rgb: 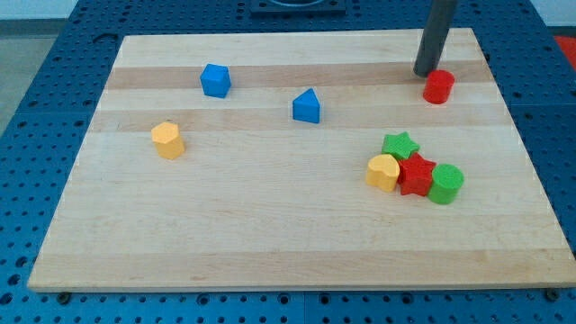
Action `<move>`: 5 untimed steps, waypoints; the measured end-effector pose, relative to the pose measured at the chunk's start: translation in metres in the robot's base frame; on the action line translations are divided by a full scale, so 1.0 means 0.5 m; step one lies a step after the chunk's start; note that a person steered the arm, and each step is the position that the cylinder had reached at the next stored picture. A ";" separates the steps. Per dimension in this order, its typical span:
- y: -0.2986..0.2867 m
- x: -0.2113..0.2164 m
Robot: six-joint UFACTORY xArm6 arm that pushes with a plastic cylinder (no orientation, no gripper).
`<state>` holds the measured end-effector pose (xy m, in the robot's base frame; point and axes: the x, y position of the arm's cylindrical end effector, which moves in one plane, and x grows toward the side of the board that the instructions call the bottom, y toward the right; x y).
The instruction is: Push the red circle towards the red star
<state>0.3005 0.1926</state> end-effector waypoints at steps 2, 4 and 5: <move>0.029 0.000; 0.035 0.042; 0.019 0.095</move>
<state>0.3481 0.2023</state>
